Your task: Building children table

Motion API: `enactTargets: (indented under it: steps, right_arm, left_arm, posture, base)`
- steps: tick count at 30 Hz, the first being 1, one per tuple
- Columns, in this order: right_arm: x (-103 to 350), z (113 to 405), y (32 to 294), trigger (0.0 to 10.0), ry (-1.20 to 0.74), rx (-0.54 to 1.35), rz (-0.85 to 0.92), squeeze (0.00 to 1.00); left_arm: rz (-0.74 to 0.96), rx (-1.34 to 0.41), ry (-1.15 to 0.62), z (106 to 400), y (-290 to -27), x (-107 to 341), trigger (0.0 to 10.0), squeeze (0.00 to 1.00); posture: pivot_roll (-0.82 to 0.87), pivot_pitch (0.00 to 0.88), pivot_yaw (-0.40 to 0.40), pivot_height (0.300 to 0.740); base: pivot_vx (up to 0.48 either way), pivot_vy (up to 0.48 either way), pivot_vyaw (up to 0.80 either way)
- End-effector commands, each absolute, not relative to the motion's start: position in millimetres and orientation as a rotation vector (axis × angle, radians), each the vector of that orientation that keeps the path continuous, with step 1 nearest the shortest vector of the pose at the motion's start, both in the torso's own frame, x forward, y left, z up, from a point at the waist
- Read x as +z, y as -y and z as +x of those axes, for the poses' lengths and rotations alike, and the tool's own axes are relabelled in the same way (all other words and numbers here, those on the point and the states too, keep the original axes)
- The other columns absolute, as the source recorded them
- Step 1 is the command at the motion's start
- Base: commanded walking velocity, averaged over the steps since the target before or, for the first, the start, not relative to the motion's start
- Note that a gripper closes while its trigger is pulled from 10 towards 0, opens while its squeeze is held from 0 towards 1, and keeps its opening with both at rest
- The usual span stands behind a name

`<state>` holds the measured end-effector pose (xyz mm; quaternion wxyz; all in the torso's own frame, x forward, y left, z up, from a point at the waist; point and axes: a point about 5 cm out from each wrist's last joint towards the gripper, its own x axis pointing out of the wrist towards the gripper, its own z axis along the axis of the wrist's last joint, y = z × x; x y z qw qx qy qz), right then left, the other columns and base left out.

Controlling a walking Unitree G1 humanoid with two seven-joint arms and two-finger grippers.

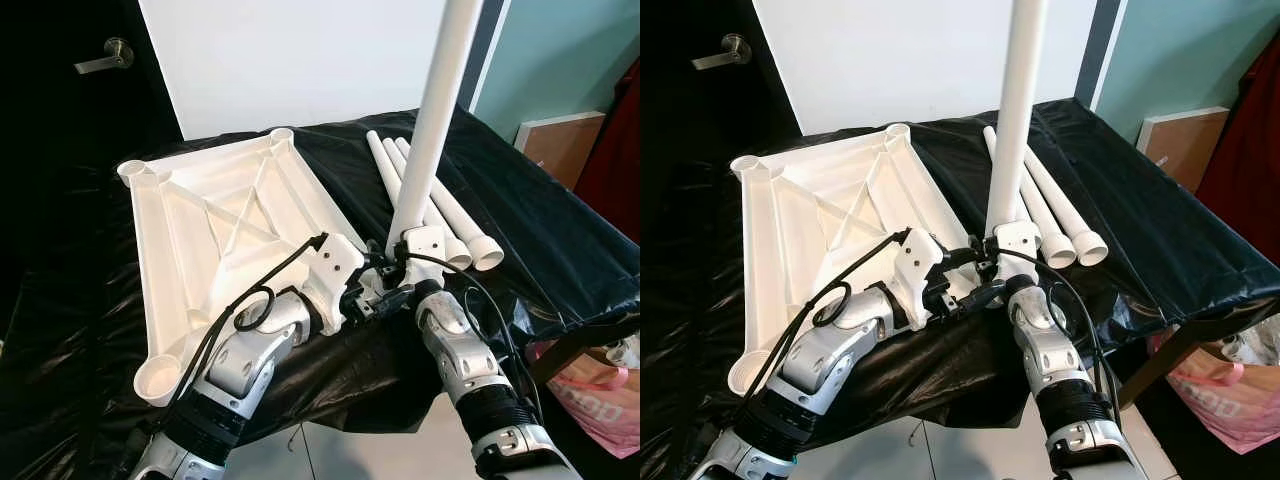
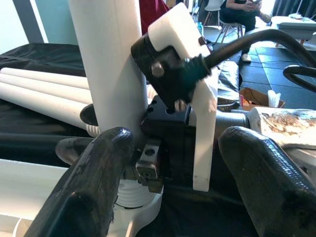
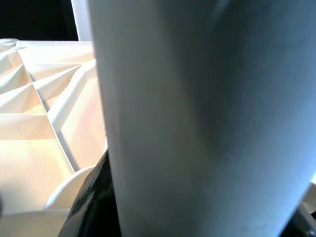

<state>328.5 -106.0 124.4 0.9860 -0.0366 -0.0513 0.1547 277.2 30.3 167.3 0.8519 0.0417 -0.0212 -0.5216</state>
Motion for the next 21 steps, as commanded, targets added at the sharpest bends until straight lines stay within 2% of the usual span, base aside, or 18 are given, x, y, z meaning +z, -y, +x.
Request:
enactTargets:
  steps: [1, 7, 21]
  right_arm:
    - [106, 323, 104, 10.0, 0.035, 0.329, -0.094, 0.0]
    - [100, 316, 105, 10.0, 0.09, 0.376, -0.189, 0.0]
    - [90, 309, 107, 10.0, 0.102, 0.396, -0.184, 0.0]
  left_arm:
    - [0.11, -1.136, 0.048, 274, -29, 170, 10.0, 0.0]
    - [0.111, -1.137, 0.05, 274, -30, 171, 10.0, 0.0]
    - [0.109, -1.14, 0.053, 274, -29, 172, 10.0, 0.0]
  posture:
    - [-0.18, 0.015, 0.009, 0.74]
    - [-0.18, 0.015, 0.011, 0.74]
    - [-0.18, 0.016, 0.014, 0.74]
  base:
    - [0.0, 0.0, 0.0]
    - [0.0, 0.0, 0.0]
    - [0.0, 0.0, 0.0]
